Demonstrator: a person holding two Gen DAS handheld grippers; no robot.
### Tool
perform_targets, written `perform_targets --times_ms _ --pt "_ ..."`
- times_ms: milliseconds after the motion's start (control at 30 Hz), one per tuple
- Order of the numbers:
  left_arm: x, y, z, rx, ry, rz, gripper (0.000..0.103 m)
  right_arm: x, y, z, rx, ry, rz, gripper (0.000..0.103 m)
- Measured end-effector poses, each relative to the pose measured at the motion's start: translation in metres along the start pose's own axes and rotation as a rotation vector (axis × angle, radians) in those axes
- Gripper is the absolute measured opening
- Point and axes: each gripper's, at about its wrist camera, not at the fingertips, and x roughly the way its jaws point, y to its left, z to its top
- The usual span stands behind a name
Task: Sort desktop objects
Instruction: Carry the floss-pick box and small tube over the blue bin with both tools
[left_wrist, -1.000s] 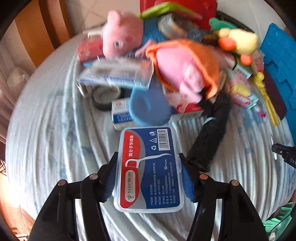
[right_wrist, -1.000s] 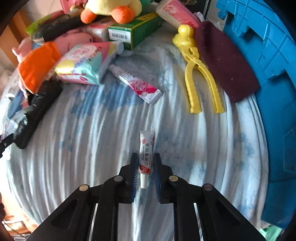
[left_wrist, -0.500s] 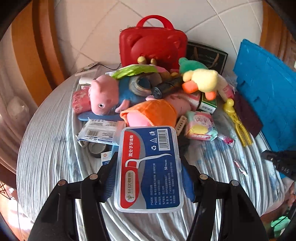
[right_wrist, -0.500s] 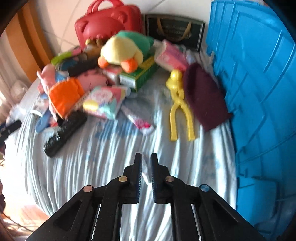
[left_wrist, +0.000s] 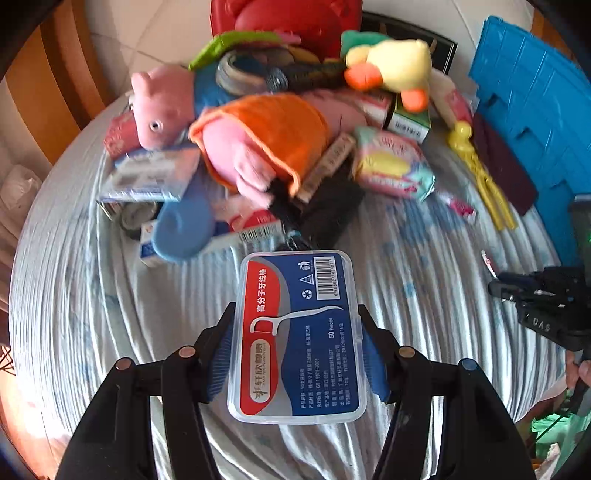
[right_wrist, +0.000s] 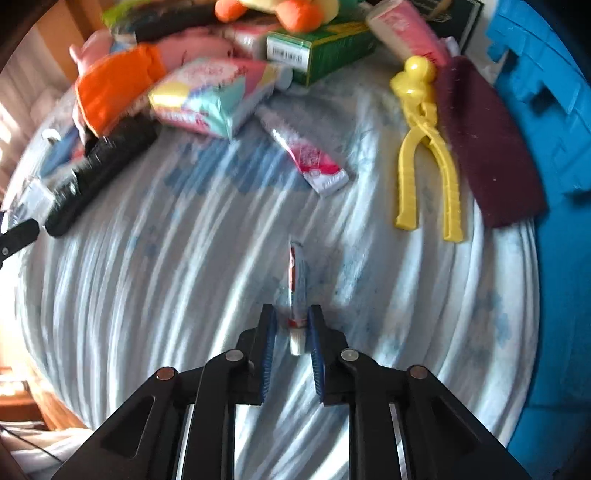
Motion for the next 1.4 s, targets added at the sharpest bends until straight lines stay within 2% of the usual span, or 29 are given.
perform_targets --times_ms 100,200,333,433,533,700,767,900,1000,1100,1200,1333,1400 --pt "0.0 -0.004 -0.003 -0.01 0.007 -0.003 0.059 0.002 -0.004 0.0 0.009 0.003 0.007 0.015" --pt "-0.012 -0.01 0.001 -0.004 -0.025 0.005 0.059 -0.012 -0.007 -0.003 0.024 -0.037 0.04 0.015" --pt "-0.041 -0.018 0.014 0.006 -0.1 -0.016 0.059 -0.059 -0.006 -0.006 0.03 -0.142 0.075 0.015" --pt "-0.072 -0.031 0.03 0.026 -0.184 -0.034 0.059 -0.109 -0.006 -0.004 0.022 -0.255 0.067 0.015" --pt "-0.105 -0.051 0.046 0.052 -0.278 -0.073 0.059 -0.166 -0.009 0.002 0.035 -0.388 0.03 0.015" --pt "-0.163 -0.107 0.071 0.15 -0.436 -0.176 0.059 -0.258 -0.03 -0.016 0.094 -0.615 -0.065 0.015" --pt "-0.188 -0.135 0.08 0.202 -0.505 -0.235 0.059 -0.287 -0.041 -0.025 0.115 -0.671 -0.109 0.015" --pt "-0.227 -0.192 0.095 0.29 -0.581 -0.334 0.059 -0.344 -0.075 -0.053 0.188 -0.768 -0.221 0.015" --pt "-0.25 -0.241 0.102 0.358 -0.595 -0.406 0.059 -0.364 -0.104 -0.068 0.234 -0.778 -0.312 0.015" --pt "-0.26 -0.298 0.112 0.439 -0.551 -0.447 0.059 -0.377 -0.149 -0.083 0.279 -0.738 -0.404 0.015" --pt "-0.262 -0.354 0.119 0.53 -0.514 -0.433 0.059 -0.376 -0.19 -0.09 0.312 -0.687 -0.441 0.015" --pt "-0.245 -0.416 0.126 0.618 -0.394 -0.428 0.059 -0.365 -0.25 -0.098 0.33 -0.581 -0.458 0.015" --pt "-0.235 -0.443 0.127 0.66 -0.354 -0.396 0.059 -0.359 -0.271 -0.098 0.322 -0.529 -0.45 0.015"
